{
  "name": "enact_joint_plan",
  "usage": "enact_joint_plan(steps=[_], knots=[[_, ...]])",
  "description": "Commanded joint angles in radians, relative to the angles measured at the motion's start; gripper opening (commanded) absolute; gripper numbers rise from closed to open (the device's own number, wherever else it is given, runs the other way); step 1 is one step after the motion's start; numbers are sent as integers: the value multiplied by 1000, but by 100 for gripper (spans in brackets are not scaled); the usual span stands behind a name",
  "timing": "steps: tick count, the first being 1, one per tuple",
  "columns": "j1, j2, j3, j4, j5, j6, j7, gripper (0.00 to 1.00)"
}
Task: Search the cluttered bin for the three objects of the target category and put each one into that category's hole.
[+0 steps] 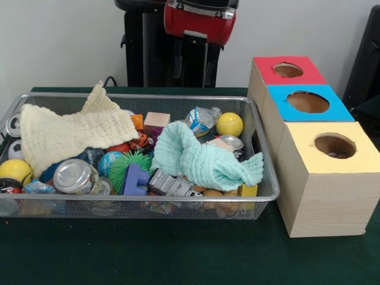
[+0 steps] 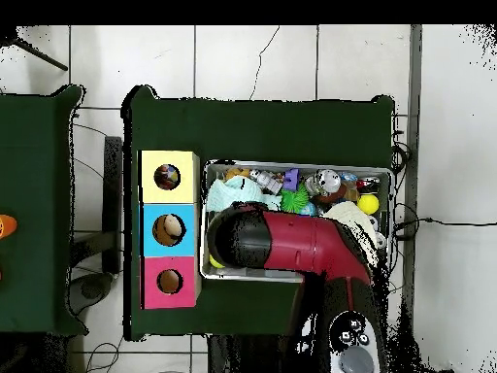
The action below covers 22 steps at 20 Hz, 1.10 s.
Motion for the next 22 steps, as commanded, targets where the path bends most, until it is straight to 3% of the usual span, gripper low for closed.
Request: enact_joint_plan(steps=[1,11,18,22], knots=[[-48,92,105,-170,-64,147,-120,100],[-105,247,148,-328,-124,114,-159,100],[-118,287,180,-381,-144,114,-159,100],[-115,313,193,-353,-147,81,-117,100]])
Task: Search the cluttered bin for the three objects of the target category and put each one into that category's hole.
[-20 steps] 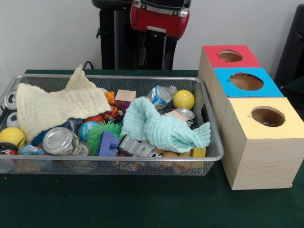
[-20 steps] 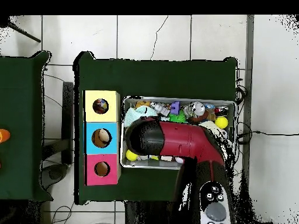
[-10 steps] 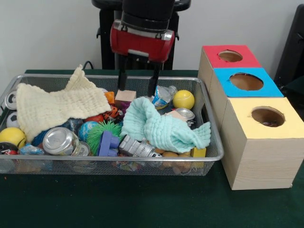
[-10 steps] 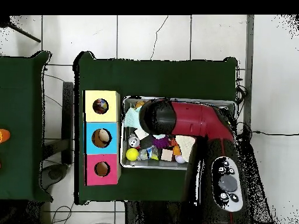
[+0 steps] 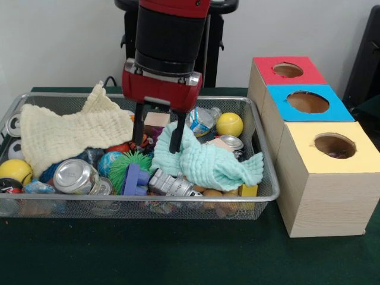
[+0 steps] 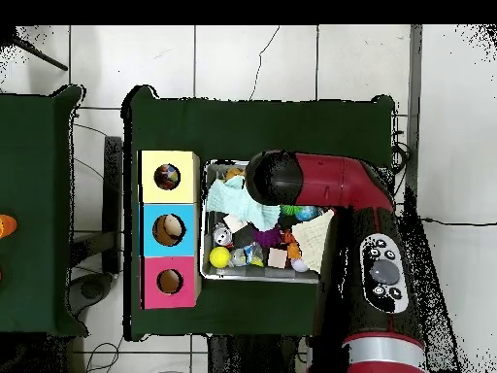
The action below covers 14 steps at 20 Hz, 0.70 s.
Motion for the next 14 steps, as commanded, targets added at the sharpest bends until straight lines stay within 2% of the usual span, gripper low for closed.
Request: enact_joint_plan(steps=[1,6,14], knots=[[-4,87,96,-20,-47,45,-92,100],[26,103,82,4,-47,-12,-16,100],[33,150,81,-43,-49,-24,-17,100]])
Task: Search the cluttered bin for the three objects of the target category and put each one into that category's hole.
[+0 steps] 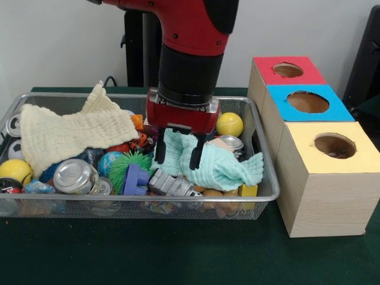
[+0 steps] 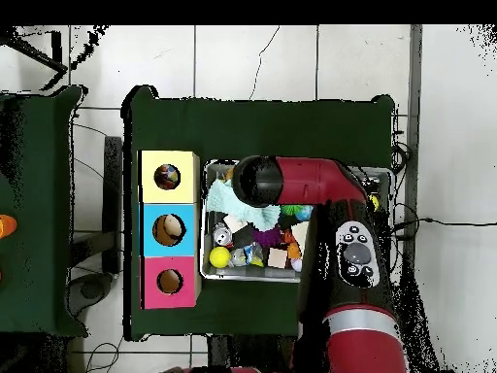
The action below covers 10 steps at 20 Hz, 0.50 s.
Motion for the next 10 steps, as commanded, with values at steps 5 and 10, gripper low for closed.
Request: enact_joint_plan(steps=[5,10], knots=[[-8,80,83,-59,-40,0,-46,100],[-16,81,75,-118,-40,75,-74,100]])
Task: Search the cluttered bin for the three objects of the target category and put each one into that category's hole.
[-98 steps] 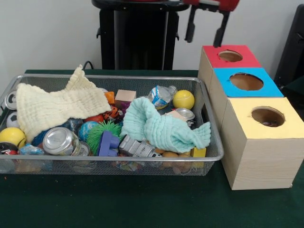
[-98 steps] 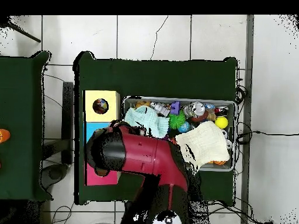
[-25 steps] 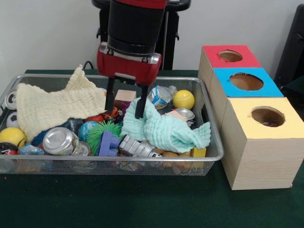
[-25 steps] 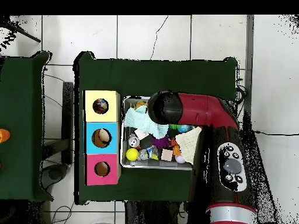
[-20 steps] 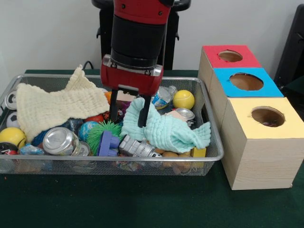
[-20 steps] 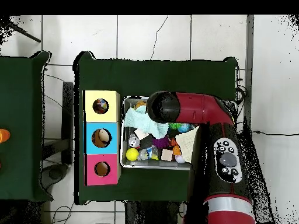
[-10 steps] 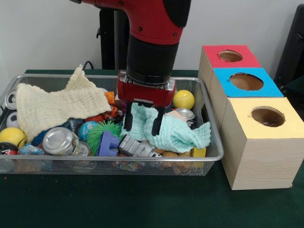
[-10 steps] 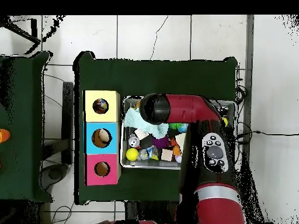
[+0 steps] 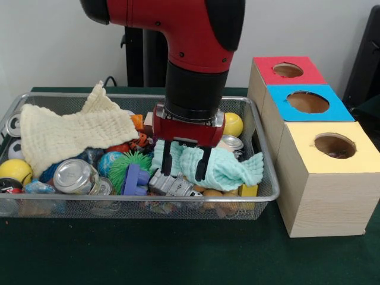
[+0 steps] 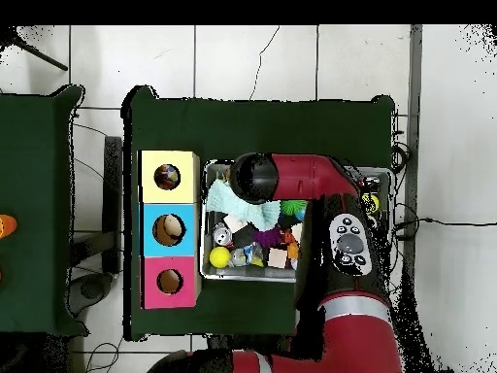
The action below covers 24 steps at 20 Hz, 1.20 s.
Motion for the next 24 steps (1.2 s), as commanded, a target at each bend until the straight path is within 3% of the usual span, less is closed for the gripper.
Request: enact_joint_plan(steps=[1,5,9,24], knots=[[-26,35,63,-89,-36,87,-83,100],[-43,34,67,-130,-39,138,-128,100],[-50,4,48,-115,-44,153,-128,100],[-26,32,11,27,-75,21,-14,100]])
